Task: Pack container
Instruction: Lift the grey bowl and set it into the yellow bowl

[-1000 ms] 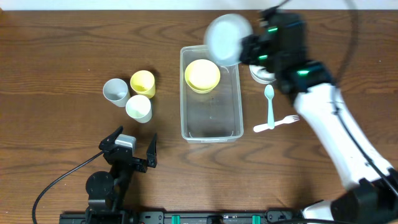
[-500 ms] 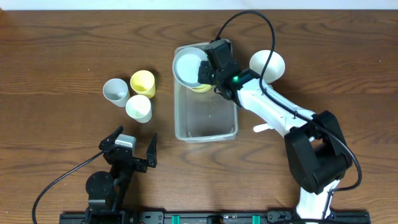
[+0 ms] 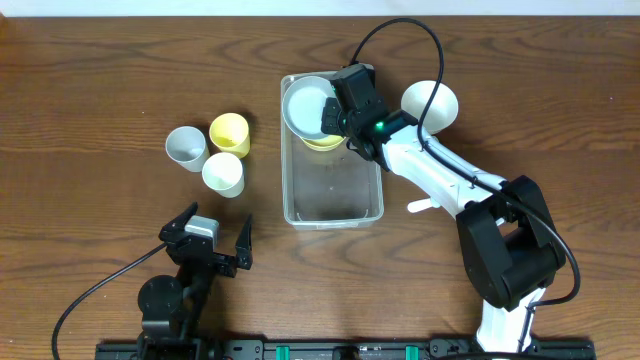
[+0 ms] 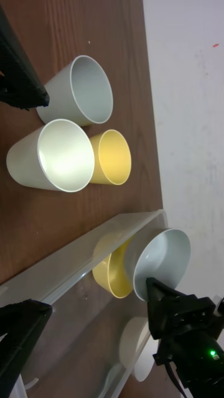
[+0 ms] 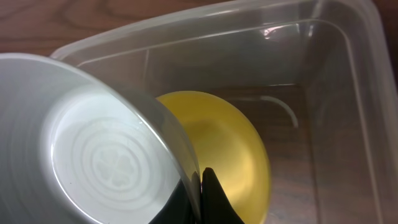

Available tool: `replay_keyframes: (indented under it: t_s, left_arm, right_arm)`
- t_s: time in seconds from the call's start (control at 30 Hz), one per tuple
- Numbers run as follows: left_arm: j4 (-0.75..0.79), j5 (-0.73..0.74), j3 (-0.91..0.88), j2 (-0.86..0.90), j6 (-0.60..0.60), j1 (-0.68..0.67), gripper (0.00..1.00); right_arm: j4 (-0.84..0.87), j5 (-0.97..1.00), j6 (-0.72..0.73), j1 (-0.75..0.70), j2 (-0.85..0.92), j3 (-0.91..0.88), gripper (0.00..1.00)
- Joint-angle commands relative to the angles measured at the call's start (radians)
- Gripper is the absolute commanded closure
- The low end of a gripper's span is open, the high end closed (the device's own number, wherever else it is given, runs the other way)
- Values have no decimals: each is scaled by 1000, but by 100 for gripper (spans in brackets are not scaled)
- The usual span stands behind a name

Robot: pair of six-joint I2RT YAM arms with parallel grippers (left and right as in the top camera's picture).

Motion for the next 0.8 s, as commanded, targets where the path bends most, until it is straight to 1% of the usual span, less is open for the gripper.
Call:
replay_keyframes:
  t_s: [0.0, 0.1, 0.13, 0.17, 0.2, 0.23, 0.27, 0.33, 0.5, 0.67, 0.77]
  left_arm:
    - [-24, 11, -18, -6, 14, 5, 2]
    - [-24, 11, -18, -6, 14, 5, 2]
    - [-24, 11, -18, -6, 14, 5, 2]
    - [-24, 11, -18, -6, 14, 5, 2]
    - [-24, 11, -18, -6, 14, 5, 2]
    - [-24, 11, -18, -6, 14, 5, 2]
    - [-24, 11, -18, -6, 14, 5, 2]
    - [-24, 11, -18, -6, 14, 5, 2]
    - [-24, 11, -18, -6, 14, 5, 2]
    - [-24, 11, -18, -6, 14, 5, 2]
    - [-24, 11, -18, -6, 14, 5, 2]
  right_arm:
    - [-16, 44, 13, -14, 0, 4, 99]
    - [-31, 53, 13, -18, 0, 4, 99]
    - [-34, 54, 13, -19, 0, 4, 96]
    - [-39, 61, 13, -20, 0, 4, 90]
    - [-47, 72, 13, -21, 0, 4, 73]
    - [-55, 77, 13, -21, 0, 4, 58]
    - [-63, 80, 13, -22, 0, 4, 46]
    - [-71, 79, 10, -22, 0, 4, 40]
    - [-84, 41, -32, -28, -45, 8, 39]
    - [-179, 56, -78, -76, -206, 30, 40]
    - [-253, 101, -85, -155, -298, 30, 41]
